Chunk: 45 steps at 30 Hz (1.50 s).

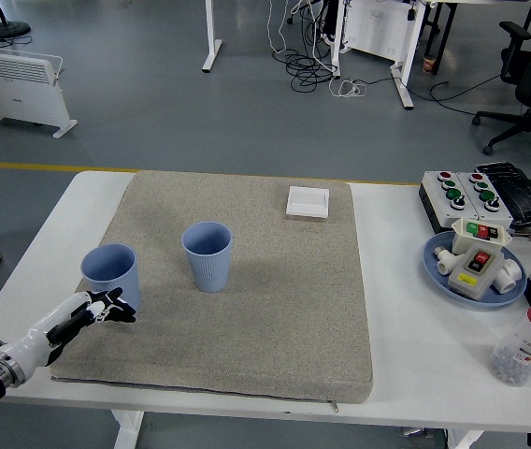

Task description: Push cup pick cup insert cup

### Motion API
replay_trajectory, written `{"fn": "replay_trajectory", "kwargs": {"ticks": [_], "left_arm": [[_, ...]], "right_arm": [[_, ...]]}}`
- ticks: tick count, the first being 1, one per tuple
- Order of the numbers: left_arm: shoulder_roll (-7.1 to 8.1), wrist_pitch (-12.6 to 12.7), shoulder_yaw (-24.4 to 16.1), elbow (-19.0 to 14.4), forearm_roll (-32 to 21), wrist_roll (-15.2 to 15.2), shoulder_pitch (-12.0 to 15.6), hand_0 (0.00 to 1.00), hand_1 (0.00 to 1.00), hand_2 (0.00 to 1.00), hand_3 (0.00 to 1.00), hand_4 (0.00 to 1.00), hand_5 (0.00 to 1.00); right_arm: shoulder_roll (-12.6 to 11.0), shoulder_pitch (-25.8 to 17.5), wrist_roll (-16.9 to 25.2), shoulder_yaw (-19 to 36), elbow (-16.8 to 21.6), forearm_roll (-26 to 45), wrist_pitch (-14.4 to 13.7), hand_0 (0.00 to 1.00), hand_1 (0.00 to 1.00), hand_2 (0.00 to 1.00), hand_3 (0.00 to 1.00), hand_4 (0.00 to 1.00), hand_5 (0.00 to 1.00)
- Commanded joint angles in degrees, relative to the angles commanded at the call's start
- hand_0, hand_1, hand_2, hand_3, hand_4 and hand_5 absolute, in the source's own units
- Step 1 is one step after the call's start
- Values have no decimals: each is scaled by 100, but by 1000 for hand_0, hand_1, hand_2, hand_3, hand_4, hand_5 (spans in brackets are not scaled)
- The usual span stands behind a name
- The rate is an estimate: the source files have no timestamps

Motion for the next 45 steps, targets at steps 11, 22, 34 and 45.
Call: {"fn": "replay_trajectory", "kwargs": {"ticks": [11, 22, 34, 45], "left_arm": [[-86, 3, 263, 403, -15, -46, -448, 794, 655, 561, 519, 666, 998], [-214, 72, 601, 912, 310, 37, -946, 797, 655, 561, 519, 659, 998], [-262, 126, 685, 1131, 480, 23, -1195, 800, 657, 561, 520, 658, 998], [-261, 139, 735, 1272, 430, -65, -1336, 802, 657, 562, 520, 656, 998]], "right_arm": [[19, 0, -14, 4, 0, -26, -2, 723, 653, 673, 588, 129, 495], [48, -35, -29, 34, 0, -89, -8, 722, 652, 673, 587, 129, 496], [60, -64, -35, 3, 0, -90, -10, 722, 652, 674, 588, 128, 496], [63, -80, -50, -2, 0, -133, -15, 722, 652, 673, 588, 126, 496]]}}
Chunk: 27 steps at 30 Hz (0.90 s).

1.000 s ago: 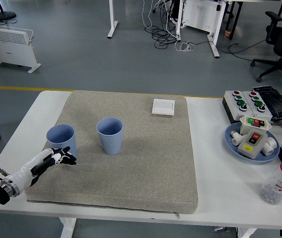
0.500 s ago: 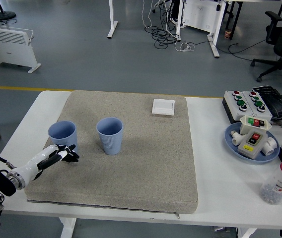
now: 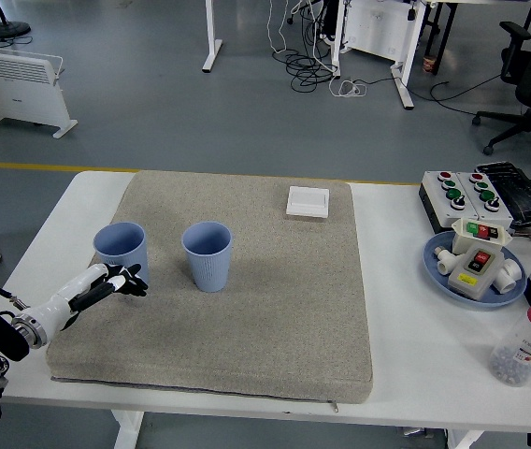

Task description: Push cup pick cup insert cup

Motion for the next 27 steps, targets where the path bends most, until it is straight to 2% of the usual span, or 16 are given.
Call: {"fn": "replay_trajectory", "kwargs": {"ticks": [16, 22, 23, 27], "left_arm": [[-108, -102, 378, 552, -276, -52, -561, 827, 675, 567, 520, 647, 998], [-163, -86, 570, 735, -73, 17, -747, 843, 687, 567, 520, 648, 998], [-175, -85, 612, 763, -36, 17, -785, 893, 735, 585, 525, 646, 998], [-205, -91, 708, 854, -64, -5, -903, 893, 735, 585, 525, 646, 998]], "right_arm": [[-1, 40, 8, -47, 0, 72, 9, 722, 653, 672, 587, 125, 497], [-2, 48, 9, -76, 0, 104, 13, 722, 653, 673, 587, 125, 496], [-1, 48, 8, -77, 0, 97, 14, 722, 653, 673, 588, 126, 495], [2, 49, 5, -87, 0, 100, 16, 722, 653, 673, 588, 126, 495]]}}
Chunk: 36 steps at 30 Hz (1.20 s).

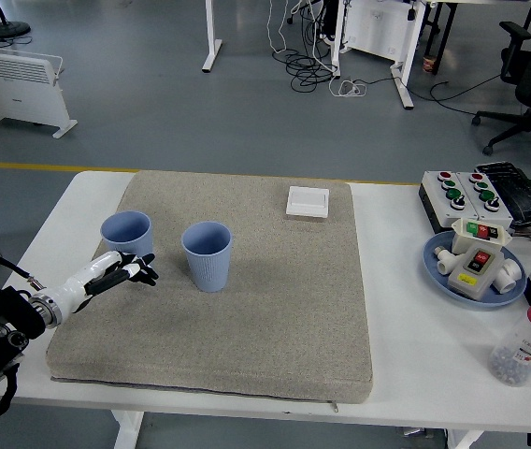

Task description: Push cup pick cup insert cup

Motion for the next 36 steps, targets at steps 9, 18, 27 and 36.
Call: {"fn": "replay_trajectory", "kwargs": {"ticks": [9, 18, 27, 36], "left_arm": [[-100, 23, 340, 422, -64, -134, -384, 911, 745, 588, 528, 644, 998], [-215, 14, 700, 871, -140, -265, -739, 917, 747, 591, 529, 641, 998], [-314, 27, 870, 1305, -276, -437, -1024, 927, 754, 602, 544, 634, 998], [-311, 6, 892, 1346, -299, -473, -1105, 927, 755, 604, 544, 632, 998]], "right_arm": [[8, 13, -6, -39, 0, -9, 11, 722, 652, 673, 588, 126, 494], [17, 16, -8, -95, 0, 16, 21, 722, 653, 672, 587, 125, 495], [28, 21, -7, -115, 0, -6, 39, 722, 652, 672, 587, 125, 495], [53, -10, -33, -168, 0, -24, 51, 722, 652, 671, 587, 124, 497]]}}
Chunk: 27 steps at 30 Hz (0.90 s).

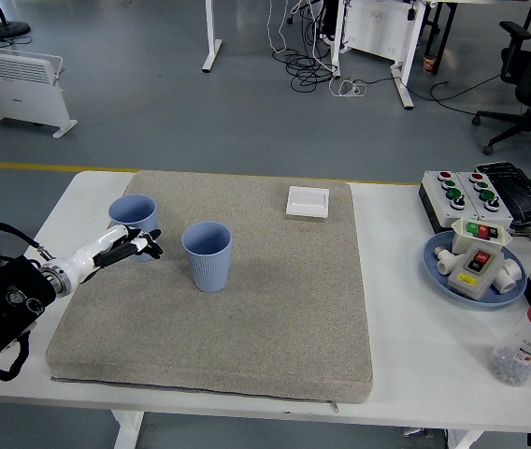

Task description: Push cup pick cup insert cup

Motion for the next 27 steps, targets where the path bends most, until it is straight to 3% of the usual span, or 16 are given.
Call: {"fn": "replay_trajectory", "kwargs": {"ticks": [5, 7, 8, 13, 14, 19, 20, 25, 26, 27], "left_arm": [[52, -13, -88, -104, 4, 0, 31, 924, 756, 605, 541, 627, 998], [127, -16, -208, -262, 42, -29, 127, 924, 756, 605, 541, 627, 998], [176, -17, -289, -376, 72, -53, 198, 786, 737, 604, 562, 616, 998], [441, 20, -559, -930, 230, -195, 522, 786, 737, 604, 562, 616, 998], [537, 33, -635, -1105, 276, -219, 612, 649, 680, 604, 583, 616, 998], [912, 87, -1048, -1857, 446, -275, 857, 649, 680, 604, 583, 616, 998], [1023, 93, -1168, -2096, 491, -275, 890, 534, 634, 600, 578, 688, 998], [1288, 144, -1442, -3016, 629, -209, 791, 534, 634, 600, 578, 688, 998], [1360, 145, -1465, -3239, 801, -17, 659, 679, 749, 791, 718, 806, 849], [1398, 144, -1469, -3458, 962, 156, 555, 679, 749, 791, 718, 806, 849]], "right_arm": [[3, -15, -5, 8, 0, -20, -2, 722, 652, 671, 587, 124, 497], [0, -27, -2, 9, 0, -4, -1, 722, 652, 671, 587, 124, 497], [0, -36, -1, 21, 0, -8, 0, 722, 652, 670, 587, 125, 497], [4, -64, 9, 73, 0, 17, -5, 722, 652, 670, 587, 125, 497], [4, -67, 7, 91, 0, 2, -5, 723, 652, 671, 587, 125, 499], [-3, -71, 9, 123, 0, 5, -7, 723, 652, 671, 587, 125, 499], [-7, -65, 10, 127, 0, 13, -7, 723, 652, 670, 586, 125, 499], [-23, -48, 10, 130, 0, 38, -5, 723, 652, 670, 586, 125, 499], [-28, -46, 7, 126, 0, 47, -6, 723, 652, 670, 586, 125, 502], [-31, -45, 7, 122, 0, 54, -7, 723, 652, 670, 586, 125, 502]]}}
